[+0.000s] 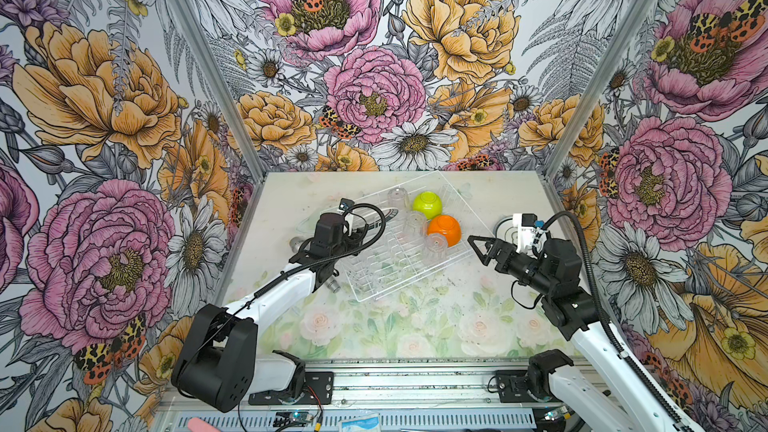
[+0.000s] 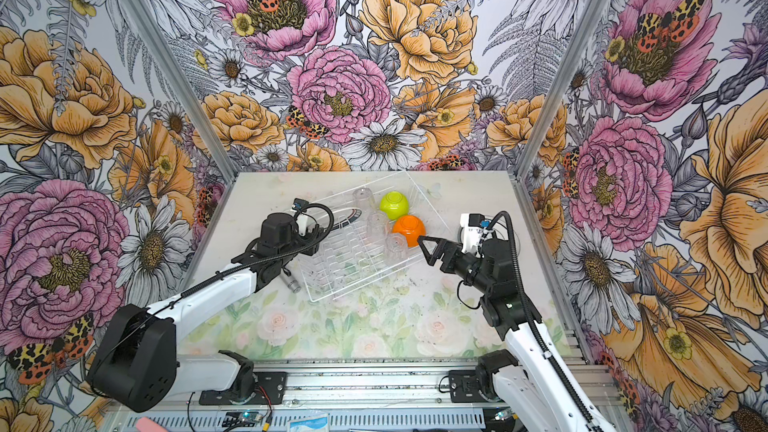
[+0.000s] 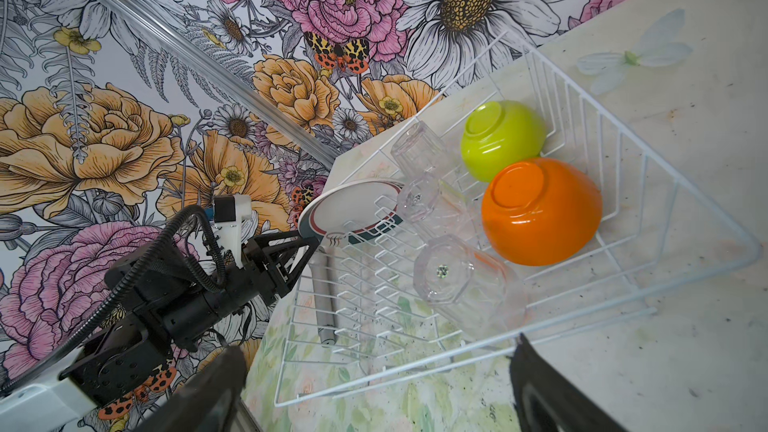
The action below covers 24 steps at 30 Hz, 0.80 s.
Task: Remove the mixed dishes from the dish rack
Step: 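Close the left gripper on the red-and-green-rimmed plate's rim and tilt it upright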
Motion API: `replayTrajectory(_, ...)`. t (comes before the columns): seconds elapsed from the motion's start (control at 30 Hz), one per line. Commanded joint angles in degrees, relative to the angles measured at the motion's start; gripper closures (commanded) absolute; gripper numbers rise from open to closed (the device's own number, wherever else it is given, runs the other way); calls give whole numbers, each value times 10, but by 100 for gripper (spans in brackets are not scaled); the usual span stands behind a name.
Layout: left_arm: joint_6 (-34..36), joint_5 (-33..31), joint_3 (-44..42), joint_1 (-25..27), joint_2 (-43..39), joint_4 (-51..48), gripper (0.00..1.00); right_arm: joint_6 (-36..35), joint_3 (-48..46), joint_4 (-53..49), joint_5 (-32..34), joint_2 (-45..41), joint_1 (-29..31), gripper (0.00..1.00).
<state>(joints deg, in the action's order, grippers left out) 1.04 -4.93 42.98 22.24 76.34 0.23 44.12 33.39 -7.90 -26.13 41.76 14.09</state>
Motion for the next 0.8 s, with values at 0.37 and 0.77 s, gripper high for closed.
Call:
replayTrajectory(0.37,43,-3,22,-3,48,45,59,4,14,12,32,4,19,1)
replayTrajectory(0.77,39,-45,-13,-3,19,121,76,27,2,16,55,-13,32,1)
